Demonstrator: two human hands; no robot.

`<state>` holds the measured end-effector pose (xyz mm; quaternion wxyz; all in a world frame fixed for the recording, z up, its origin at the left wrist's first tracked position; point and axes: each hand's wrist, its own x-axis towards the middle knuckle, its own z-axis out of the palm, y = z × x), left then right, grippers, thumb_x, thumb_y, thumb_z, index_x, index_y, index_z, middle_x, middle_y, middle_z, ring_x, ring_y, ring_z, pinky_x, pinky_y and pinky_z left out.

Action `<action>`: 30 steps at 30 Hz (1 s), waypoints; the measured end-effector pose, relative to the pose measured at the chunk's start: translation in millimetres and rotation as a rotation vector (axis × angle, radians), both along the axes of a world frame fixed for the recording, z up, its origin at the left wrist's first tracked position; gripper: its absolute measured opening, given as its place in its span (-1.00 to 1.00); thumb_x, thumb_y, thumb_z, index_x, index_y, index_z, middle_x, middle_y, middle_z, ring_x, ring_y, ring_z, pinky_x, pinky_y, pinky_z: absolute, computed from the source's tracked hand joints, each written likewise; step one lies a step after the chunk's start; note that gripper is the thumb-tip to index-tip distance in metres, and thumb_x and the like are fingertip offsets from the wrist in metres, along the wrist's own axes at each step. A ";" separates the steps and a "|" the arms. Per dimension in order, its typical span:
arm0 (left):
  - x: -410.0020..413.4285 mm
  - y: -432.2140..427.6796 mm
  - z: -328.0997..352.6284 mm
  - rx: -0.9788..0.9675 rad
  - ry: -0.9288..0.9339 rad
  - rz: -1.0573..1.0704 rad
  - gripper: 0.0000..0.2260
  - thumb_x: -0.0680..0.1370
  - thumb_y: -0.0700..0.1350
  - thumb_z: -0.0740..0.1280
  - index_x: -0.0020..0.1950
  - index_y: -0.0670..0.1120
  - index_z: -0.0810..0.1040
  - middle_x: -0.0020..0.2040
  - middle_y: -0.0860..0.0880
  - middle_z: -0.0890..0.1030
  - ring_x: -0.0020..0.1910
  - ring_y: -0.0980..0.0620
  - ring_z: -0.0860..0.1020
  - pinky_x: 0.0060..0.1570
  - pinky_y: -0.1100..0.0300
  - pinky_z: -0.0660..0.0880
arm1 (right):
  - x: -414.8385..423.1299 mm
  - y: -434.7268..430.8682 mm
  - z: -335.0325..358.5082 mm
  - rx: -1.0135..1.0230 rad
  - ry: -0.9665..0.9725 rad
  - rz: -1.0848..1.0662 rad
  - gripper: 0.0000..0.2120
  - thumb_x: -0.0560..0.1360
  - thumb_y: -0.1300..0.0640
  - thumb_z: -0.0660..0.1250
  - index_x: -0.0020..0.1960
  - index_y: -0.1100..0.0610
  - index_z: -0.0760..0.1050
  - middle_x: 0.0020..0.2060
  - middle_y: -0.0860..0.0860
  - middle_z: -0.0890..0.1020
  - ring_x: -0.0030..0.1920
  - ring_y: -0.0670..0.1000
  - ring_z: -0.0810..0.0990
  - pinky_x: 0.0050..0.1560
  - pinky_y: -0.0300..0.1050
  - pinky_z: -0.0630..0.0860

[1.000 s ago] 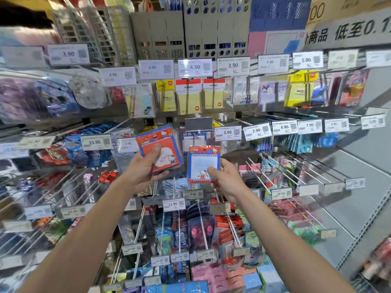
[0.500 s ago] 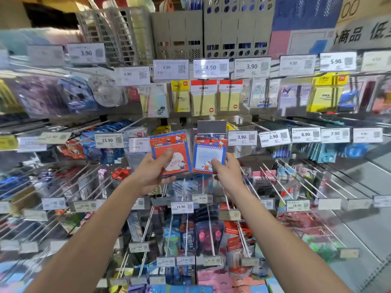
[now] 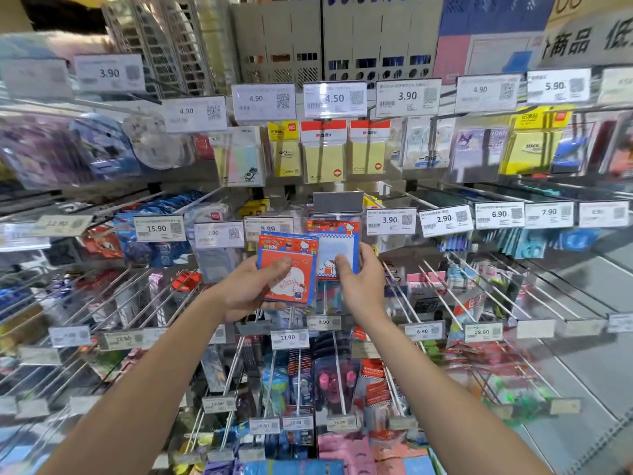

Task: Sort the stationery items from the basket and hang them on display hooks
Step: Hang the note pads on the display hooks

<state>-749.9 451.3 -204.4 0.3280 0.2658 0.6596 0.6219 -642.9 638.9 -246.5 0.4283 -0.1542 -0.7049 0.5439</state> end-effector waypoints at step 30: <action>0.7 14.8 -13.3 -0.015 -0.059 -0.052 -0.69 0.61 -0.14 0.43 0.33 -0.08 0.51 0.18 -0.10 0.72 0.15 -0.09 0.70 -0.08 0.05 0.68 | -46.1 23.7 17.1 -0.236 -0.384 -0.195 -0.72 0.54 -0.02 0.39 -0.21 0.10 0.39 0.01 0.19 0.61 0.07 0.24 0.59 0.13 0.17 0.56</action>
